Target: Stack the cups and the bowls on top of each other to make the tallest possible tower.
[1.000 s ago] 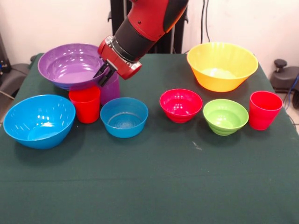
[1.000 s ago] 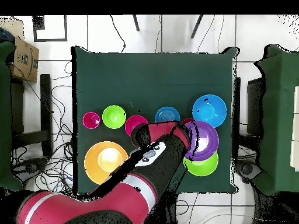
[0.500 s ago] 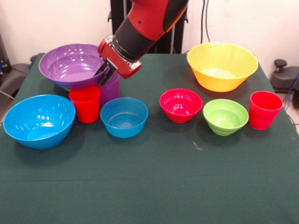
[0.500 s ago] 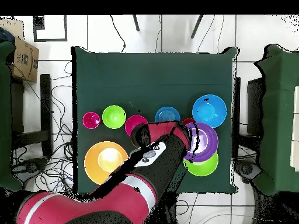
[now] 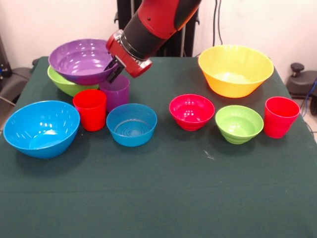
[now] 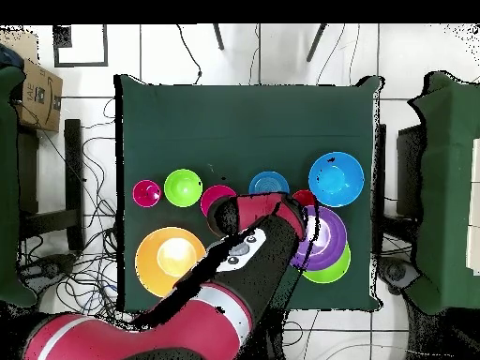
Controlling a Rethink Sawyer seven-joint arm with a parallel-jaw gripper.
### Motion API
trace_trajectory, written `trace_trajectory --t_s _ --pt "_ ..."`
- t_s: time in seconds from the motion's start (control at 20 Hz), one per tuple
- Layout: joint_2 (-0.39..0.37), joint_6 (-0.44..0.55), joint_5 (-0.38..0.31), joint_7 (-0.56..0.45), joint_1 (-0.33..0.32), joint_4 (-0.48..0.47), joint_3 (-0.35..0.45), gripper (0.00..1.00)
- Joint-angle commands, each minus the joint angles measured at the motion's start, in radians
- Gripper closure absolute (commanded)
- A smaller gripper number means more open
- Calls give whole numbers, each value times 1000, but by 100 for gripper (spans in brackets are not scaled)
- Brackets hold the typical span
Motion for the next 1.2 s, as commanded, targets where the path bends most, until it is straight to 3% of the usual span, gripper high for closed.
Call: trace_trajectory --t_s 0.05,0.7,1.2 --pt "-25 125 16 -39 -26 -70 159 100" --pt "4 127 -3 -45 -56 -132 186 100" --pt "25 200 0 -67 -73 -209 205 100"
